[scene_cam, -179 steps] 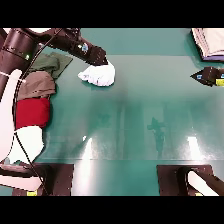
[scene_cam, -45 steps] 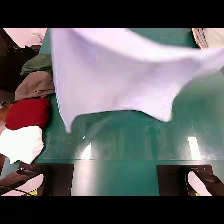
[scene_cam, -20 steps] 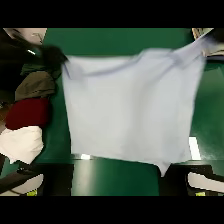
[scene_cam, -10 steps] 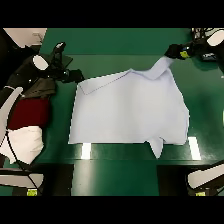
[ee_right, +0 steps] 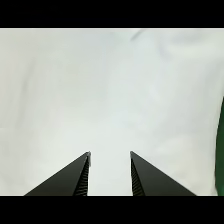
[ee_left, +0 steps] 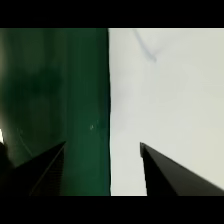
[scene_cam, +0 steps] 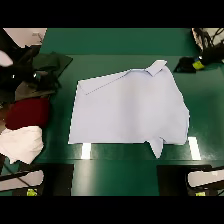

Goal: Fold the shirts.

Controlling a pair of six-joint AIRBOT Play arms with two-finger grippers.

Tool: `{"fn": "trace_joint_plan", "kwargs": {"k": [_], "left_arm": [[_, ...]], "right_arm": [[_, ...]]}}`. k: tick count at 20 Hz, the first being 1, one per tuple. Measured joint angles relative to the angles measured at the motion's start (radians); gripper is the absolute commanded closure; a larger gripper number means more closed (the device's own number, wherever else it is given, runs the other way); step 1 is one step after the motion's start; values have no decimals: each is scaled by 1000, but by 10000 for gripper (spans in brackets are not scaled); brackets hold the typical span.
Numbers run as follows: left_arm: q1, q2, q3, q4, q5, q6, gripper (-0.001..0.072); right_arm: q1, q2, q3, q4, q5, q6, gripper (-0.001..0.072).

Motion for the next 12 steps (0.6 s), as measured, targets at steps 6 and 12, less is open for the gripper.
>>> {"fn": "trace_joint_plan", "kwargs": {"k": [6, 12], "left_arm": [[35, 203, -470, -39, -23, 57, 173], [40, 278, -685, -108, 6, 105, 289]], "right_arm": [[-30, 241, -401, 79, -46, -20, 422], [-35, 392, -571, 95, -126, -23, 422]]}}
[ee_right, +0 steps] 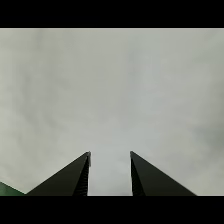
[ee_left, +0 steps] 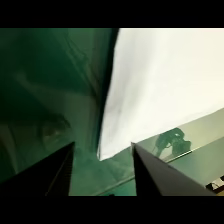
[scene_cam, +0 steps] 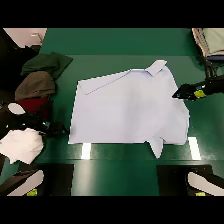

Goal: Fold the shirts.

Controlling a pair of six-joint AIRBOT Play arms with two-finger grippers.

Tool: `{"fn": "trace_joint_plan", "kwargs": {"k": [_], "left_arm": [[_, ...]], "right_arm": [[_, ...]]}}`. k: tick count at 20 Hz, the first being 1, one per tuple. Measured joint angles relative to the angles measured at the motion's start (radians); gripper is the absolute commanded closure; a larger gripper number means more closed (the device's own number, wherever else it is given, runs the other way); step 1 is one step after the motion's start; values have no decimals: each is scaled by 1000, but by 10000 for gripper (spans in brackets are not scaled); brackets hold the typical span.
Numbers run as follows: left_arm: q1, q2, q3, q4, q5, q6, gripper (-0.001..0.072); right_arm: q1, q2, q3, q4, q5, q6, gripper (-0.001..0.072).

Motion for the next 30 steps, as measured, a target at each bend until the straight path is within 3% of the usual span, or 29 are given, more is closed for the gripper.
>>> {"fn": "trace_joint_plan", "kwargs": {"k": [6, 8, 9, 14, 15, 16, 17, 24, 25, 27, 28, 29, 30], "left_arm": [[-50, 13, -82, -59, 35, 19, 292], [-111, 15, -94, -64, 78, 14, 596], [-139, 13, -98, -59, 111, 1, 669], [-199, 11, -47, -34, 189, -32, 683], [-203, 11, -24, -27, 186, -36, 683], [-207, 12, -1, -39, 179, -38, 684], [-210, 12, 19, -42, 170, -40, 683], [-214, 12, 93, -51, 163, -45, 683], [-214, 12, 95, -52, 163, -45, 683], [-214, 12, 99, -53, 163, -45, 683], [-214, 12, 100, -53, 163, -45, 683], [-214, 12, 100, -53, 163, -45, 683], [-214, 12, 101, -53, 163, -45, 684]], "right_arm": [[0, 71, -28, 4, -24, -1, 422], [-1, 83, -31, 3, -24, 0, 422], [-6, 86, -31, 2, -16, 0, 422], [-140, 124, -131, -8, 45, 10, 421], [-186, 141, -173, -15, 51, 10, 382], [-241, 160, -224, -33, 56, 10, 281], [-295, 175, -273, -56, 61, 11, 255], [-561, 184, -572, -99, 90, 4, 267], [-561, 175, -595, -98, 84, 2, 286], [-541, 158, -626, -100, 62, 1, 427], [-524, 153, -632, -98, 56, 1, 441], [-507, 152, -633, -97, 47, 0, 637], [-487, 156, -631, -102, 25, -1, 695]]}}
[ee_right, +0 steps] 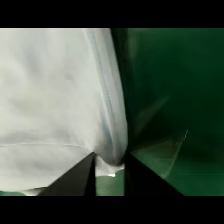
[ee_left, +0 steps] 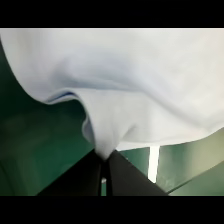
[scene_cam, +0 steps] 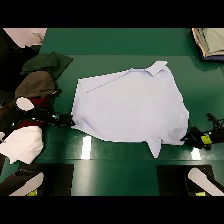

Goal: Fold the shirts.

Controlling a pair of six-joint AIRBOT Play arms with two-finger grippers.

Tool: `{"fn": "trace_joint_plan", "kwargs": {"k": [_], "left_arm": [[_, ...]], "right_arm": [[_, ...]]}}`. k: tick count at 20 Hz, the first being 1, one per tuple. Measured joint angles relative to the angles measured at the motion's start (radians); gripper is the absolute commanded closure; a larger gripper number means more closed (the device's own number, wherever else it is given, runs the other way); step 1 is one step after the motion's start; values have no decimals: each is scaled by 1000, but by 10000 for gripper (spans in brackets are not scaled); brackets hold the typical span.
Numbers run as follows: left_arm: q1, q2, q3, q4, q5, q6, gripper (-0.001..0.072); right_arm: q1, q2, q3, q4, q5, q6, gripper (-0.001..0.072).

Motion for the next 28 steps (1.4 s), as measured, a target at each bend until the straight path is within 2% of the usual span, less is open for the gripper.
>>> {"fn": "trace_joint_plan", "kwargs": {"k": [4, 7, 13, 16, 19, 24, 28], "left_arm": [[0, 3, 48, 1, -9, -7, 684], [0, 21, 211, 1, -10, -14, 683], [0, 56, 832, 2, -19, -18, 683], [0, 61, 1143, 1, -22, -18, 684], [0, 85, 1357, 0, -14, -24, 683], [0, 180, 1467, -3, 19, -94, 684], [0, 219, 1458, -7, -3, -148, 685]], "right_arm": [[77, 71, 93, 0, -24, 0, 696], [150, 140, 263, 22, -47, 15, 696], [303, 206, 795, 86, -207, 26, 696], [333, 214, 1058, 91, -284, 27, 696], [320, 217, 1281, 95, -308, 27, 696], [220, 240, 1506, 95, -261, 29, 697], [124, 305, 1492, 101, -229, 62, 698]]}}
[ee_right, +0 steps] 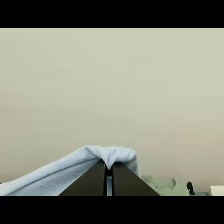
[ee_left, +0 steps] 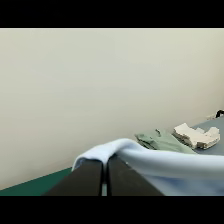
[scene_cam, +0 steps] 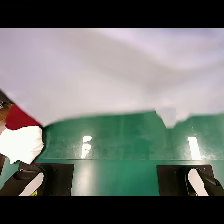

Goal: Fold the shirts.

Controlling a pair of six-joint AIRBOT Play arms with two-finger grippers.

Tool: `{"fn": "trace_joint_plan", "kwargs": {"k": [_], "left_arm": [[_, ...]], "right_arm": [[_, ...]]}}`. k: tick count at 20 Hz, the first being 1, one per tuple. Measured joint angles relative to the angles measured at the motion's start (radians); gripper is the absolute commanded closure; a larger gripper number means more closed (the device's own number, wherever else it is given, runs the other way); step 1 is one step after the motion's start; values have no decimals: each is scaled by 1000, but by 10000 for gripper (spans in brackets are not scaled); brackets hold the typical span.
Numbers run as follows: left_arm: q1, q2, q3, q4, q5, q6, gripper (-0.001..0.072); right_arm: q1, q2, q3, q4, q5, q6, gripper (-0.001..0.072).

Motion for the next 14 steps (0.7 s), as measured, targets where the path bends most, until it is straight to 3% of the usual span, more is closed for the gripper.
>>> {"fn": "trace_joint_plan", "kwargs": {"k": [5, 10, 14], "left_arm": [[0, -59, -266, 37, -95, -42, 684], [-2, -260, -546, 134, -172, -50, 683], [-1, -482, -628, 197, -132, -50, 683]], "right_arm": [[-61, -54, -130, 58, 139, 56, 698], [3, -308, -297, 103, 367, 112, 698], [107, -540, -420, 71, 369, 126, 698]]}}
